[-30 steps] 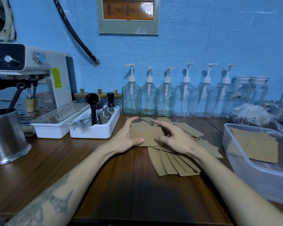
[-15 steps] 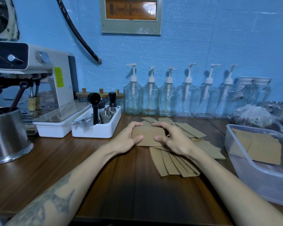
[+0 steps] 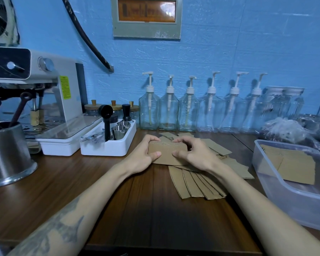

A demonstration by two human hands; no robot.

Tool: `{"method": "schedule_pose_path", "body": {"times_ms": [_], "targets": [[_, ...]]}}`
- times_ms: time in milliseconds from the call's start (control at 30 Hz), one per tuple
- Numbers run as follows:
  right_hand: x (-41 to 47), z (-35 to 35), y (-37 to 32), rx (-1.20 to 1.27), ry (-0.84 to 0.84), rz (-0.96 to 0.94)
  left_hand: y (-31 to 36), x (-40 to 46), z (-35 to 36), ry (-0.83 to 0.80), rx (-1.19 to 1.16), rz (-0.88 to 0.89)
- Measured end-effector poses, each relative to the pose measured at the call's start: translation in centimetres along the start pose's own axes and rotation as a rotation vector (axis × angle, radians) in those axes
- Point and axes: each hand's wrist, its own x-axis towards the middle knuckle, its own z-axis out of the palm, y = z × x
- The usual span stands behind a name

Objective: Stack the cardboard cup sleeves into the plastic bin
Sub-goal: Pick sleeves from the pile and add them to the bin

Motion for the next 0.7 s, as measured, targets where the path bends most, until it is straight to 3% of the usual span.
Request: {"method": "schedule_pose_path", "body": {"times_ms": [400, 700], "targets": [[0.0, -2.0, -2.8, -0.181, -0.024, 0.015, 0.6, 0.1, 0.2, 0.017, -0.205, 0.026], [-4.1, -11.1, -3.9, -0.204, 0.184, 0.080, 5.0, 1.0, 2.6, -0.034, -0.212, 0.057]]}}
